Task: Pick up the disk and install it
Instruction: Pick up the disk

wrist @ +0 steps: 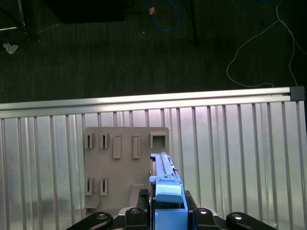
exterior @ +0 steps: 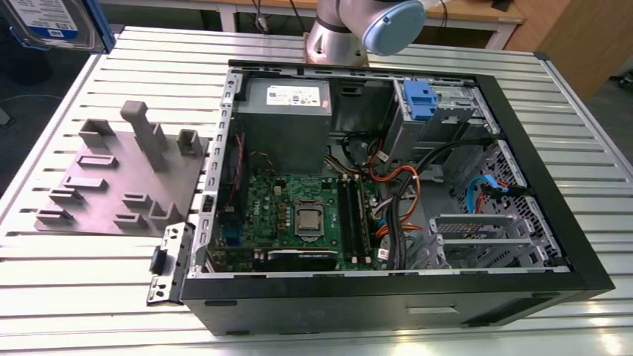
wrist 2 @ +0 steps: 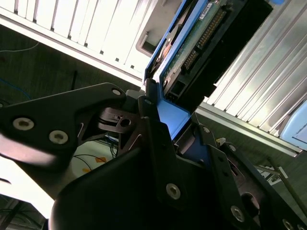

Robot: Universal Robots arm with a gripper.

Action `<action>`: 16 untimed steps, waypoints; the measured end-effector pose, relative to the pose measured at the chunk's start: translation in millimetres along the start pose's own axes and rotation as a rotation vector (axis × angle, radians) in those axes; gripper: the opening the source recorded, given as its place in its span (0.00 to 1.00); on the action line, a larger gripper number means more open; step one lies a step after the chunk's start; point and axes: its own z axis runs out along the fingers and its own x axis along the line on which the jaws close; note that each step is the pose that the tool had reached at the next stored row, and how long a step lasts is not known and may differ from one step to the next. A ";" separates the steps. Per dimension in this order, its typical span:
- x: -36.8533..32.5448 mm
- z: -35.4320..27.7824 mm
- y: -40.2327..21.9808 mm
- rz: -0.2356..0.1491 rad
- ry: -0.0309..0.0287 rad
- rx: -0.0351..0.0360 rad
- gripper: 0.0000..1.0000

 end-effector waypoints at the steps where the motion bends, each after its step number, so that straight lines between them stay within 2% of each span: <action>1: 0.0 0.0 -0.1 0.000 0.0001 -0.0001 0.36; 16: -0.3 0.0 -3.4 0.000 0.0000 0.0000 0.36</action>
